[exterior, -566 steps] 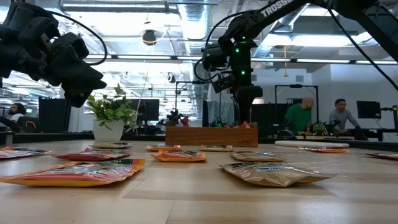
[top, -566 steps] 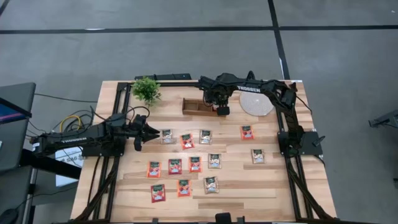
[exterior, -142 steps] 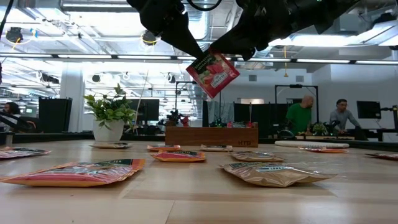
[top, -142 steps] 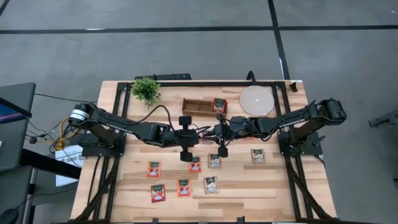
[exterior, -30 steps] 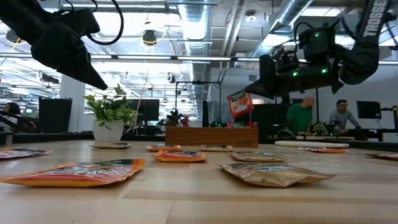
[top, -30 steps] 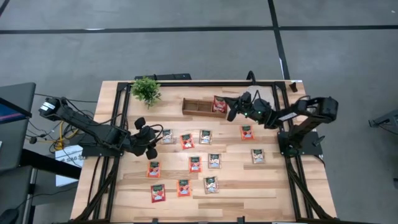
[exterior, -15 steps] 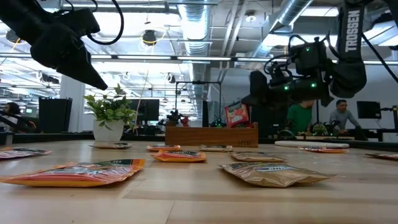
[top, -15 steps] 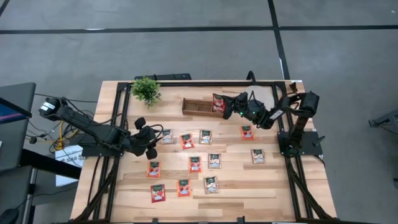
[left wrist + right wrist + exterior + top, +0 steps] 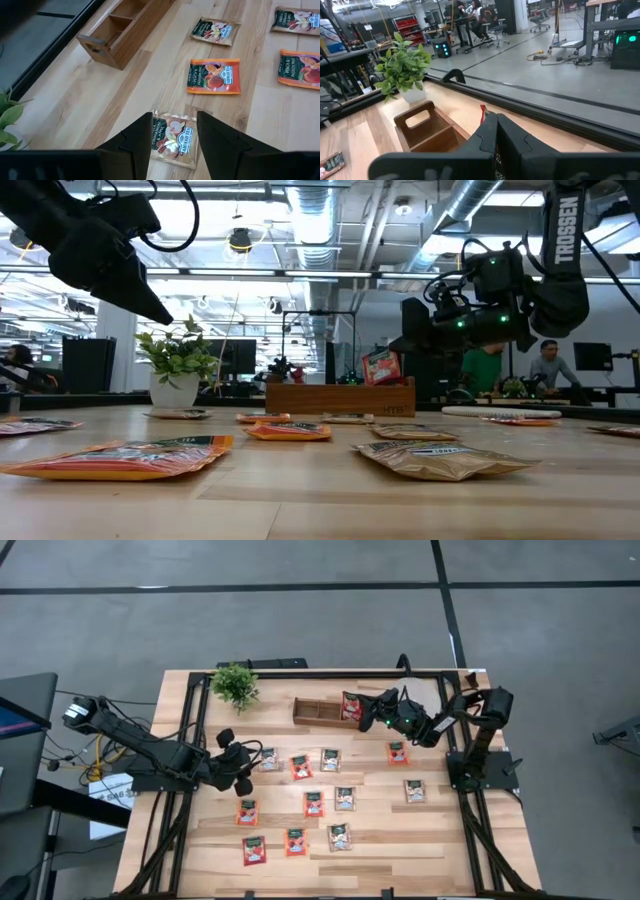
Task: Pick & Place Tea
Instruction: Put the red tea bag into the right section of the wooden organizer
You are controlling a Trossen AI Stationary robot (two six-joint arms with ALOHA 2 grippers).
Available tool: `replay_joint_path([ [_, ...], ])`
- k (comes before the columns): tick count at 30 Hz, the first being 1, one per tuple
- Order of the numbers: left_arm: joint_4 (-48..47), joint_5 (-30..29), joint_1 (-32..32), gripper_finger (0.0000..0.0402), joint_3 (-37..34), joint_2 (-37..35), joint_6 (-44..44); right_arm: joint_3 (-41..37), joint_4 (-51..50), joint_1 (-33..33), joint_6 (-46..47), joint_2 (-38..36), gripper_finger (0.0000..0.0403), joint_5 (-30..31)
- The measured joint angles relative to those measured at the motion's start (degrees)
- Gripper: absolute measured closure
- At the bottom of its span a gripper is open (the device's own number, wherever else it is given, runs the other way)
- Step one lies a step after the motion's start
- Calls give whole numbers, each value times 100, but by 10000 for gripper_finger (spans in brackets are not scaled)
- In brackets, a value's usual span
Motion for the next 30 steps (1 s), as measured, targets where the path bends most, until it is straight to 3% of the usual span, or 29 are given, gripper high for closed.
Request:
replay_joint_path([
  [24,2,2,-1,255,0,0,4,-4,-101,0,-249,0,402,-17],
  [30,2,4,-2,255,0,0,22,-4,-91,0,-251,0,361,-17],
])
